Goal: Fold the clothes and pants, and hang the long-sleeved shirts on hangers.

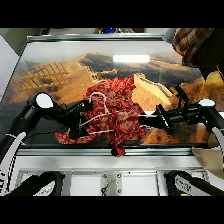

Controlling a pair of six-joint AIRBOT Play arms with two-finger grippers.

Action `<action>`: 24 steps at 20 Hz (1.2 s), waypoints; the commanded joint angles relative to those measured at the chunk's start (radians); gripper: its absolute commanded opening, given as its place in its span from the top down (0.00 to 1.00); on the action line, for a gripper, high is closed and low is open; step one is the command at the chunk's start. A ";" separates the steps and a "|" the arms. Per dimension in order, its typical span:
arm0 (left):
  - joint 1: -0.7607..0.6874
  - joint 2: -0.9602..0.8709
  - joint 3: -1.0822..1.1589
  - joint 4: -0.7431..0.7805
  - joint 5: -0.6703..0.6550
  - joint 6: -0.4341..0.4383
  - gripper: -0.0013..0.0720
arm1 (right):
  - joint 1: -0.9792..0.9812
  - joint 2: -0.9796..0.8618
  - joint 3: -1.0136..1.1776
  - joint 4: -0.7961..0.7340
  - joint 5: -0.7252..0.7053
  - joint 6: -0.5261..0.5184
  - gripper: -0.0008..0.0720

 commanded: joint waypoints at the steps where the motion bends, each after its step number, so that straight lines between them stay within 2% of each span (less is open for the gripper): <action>1: 0.032 0.001 -0.001 0.007 0.030 -0.114 0.45 | 0.000 0.001 0.000 0.005 0.002 -0.005 0.98; 3: 0.066 0.001 -0.001 -0.009 0.032 -0.157 0.45 | 0.000 0.001 0.000 0.001 0.002 -0.005 0.98; 8: 0.154 0.031 -0.001 -0.176 0.077 -0.160 0.45 | 0.000 0.001 0.000 -0.045 -0.002 -0.004 0.98; 14: 0.151 0.126 -0.001 -0.163 0.076 -0.160 0.45 | 0.000 0.001 0.000 -0.043 -0.039 0.033 0.98; 24: 0.098 0.080 0.002 -0.088 0.101 -0.167 0.45 | -0.001 0.001 0.001 0.027 -0.047 0.034 0.98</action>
